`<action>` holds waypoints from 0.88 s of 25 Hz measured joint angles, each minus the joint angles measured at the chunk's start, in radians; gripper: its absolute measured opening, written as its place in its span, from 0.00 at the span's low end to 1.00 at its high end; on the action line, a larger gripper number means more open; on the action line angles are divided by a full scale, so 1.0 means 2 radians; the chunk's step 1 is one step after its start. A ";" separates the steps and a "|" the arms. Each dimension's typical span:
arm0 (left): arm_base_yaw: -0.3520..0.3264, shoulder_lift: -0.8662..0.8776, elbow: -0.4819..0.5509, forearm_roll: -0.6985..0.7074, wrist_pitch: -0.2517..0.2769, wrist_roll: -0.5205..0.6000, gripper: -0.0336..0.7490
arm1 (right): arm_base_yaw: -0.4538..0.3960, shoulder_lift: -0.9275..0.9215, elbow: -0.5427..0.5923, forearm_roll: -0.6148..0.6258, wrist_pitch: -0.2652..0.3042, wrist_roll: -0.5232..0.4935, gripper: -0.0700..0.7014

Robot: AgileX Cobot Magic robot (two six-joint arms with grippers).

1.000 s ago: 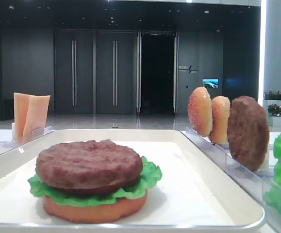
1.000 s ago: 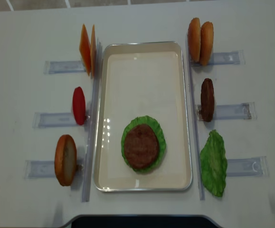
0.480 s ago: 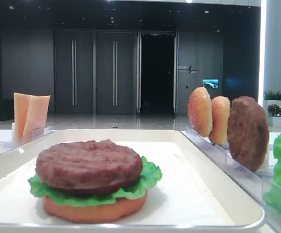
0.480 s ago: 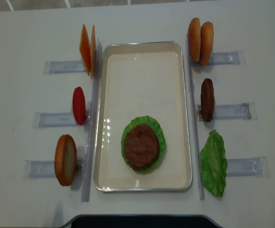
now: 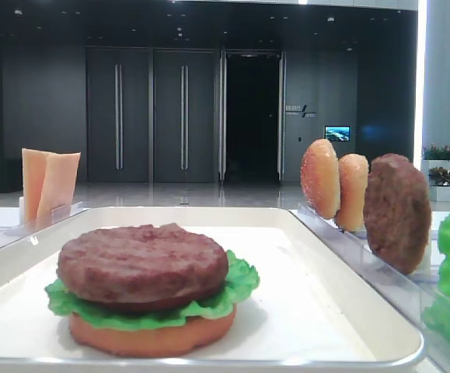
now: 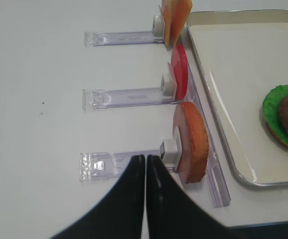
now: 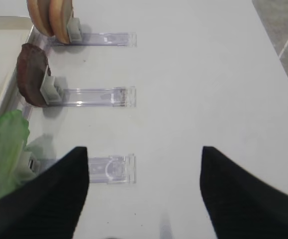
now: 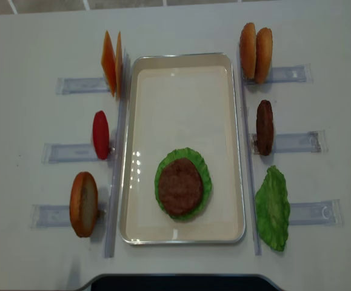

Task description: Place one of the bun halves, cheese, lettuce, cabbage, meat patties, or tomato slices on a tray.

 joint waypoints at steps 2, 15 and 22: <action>0.000 0.000 0.000 0.000 0.000 0.000 0.04 | 0.000 -0.005 0.000 0.000 0.000 0.000 0.72; 0.000 0.000 0.000 0.000 0.000 0.000 0.04 | 0.000 -0.007 0.000 -0.001 0.000 0.005 0.72; 0.000 0.000 0.000 0.000 0.000 0.000 0.04 | 0.000 -0.007 0.000 -0.003 0.000 0.014 0.72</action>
